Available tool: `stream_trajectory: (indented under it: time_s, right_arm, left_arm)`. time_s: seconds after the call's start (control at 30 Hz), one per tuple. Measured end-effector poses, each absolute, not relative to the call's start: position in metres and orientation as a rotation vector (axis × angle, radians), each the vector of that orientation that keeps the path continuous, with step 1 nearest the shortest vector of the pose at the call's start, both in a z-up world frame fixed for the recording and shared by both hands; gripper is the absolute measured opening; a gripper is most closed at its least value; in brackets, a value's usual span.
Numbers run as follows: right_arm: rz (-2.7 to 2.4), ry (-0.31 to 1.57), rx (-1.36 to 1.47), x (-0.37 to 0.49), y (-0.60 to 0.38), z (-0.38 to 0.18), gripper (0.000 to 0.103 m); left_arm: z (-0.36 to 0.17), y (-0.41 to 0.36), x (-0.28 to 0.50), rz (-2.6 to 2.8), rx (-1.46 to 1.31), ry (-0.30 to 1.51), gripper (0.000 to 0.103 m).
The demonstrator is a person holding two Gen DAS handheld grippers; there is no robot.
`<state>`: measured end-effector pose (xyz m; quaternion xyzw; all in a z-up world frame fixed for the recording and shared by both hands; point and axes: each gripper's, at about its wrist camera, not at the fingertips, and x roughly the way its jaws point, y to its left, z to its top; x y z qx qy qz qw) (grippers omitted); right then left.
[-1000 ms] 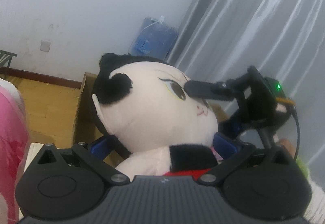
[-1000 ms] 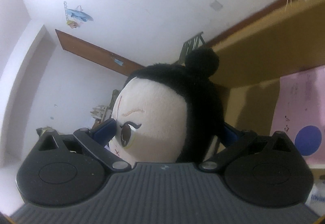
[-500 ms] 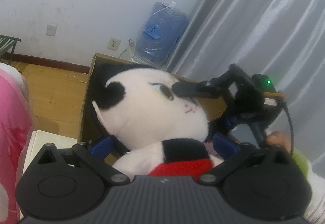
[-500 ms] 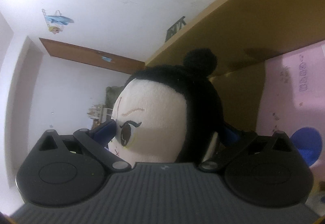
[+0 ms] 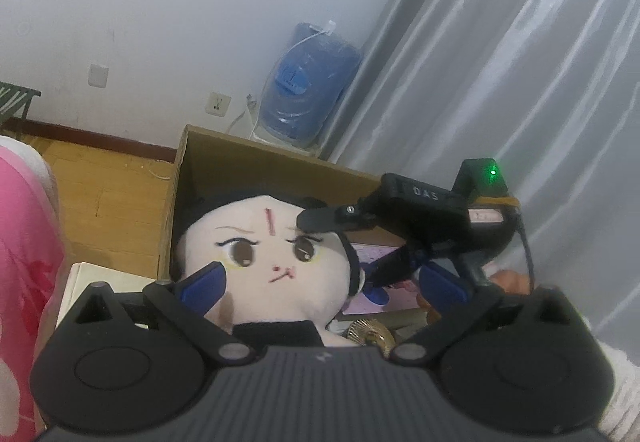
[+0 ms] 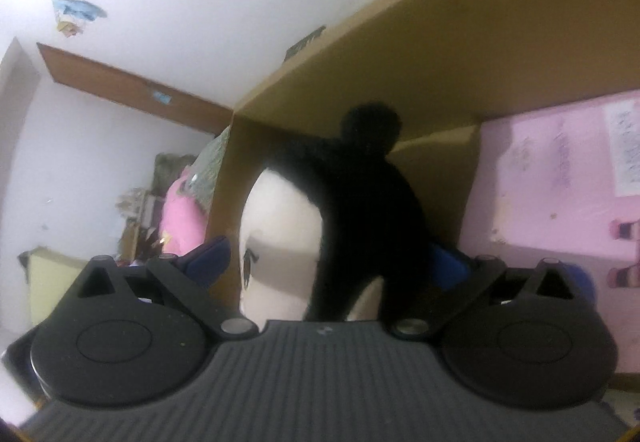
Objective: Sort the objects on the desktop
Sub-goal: 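Lower the doll into the box beside the jar with both grippers, then open both grippers and pull them back from the doll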
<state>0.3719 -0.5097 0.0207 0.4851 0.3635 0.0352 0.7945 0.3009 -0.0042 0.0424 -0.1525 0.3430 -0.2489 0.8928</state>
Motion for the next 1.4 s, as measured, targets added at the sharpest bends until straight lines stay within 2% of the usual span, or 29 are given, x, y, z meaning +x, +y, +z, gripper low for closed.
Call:
stream_trajectory:
  time_s: [0.23,0.53,0.67,0.97,1.13,1.4]
  right_arm:
    - [0.030,0.658,0.968,0.356,-0.507,0.042,0.102]
    - [0.074,0.594,0.890,0.352,-0.502,0.081,0.102]
    - [0.122,0.535,0.862,0.319,-0.499,0.117,0.102]
    - [0.093,0.464,0.588,0.199,-0.412,0.178,0.102]
    - [-0.068,0.407,0.432,0.143,-0.366,0.184,0.102]
    - [-0.302,0.389,0.351,0.112,-0.329,0.158,0.102]
  left_arm:
    - [0.056,0.003,0.267,-0.512,-0.344,0.668,0.103]
    - [0.071,0.012,0.210,-0.470,-0.345,0.591,0.103]
    - [0.074,0.007,0.187,-0.455,-0.338,0.563,0.103]
    - [0.083,-0.018,0.127,-0.453,-0.245,0.483,0.103]
    - [0.085,-0.035,0.109,-0.395,-0.199,0.491,0.103]
    - [0.086,-0.049,0.099,-0.177,-0.096,0.518,0.103]
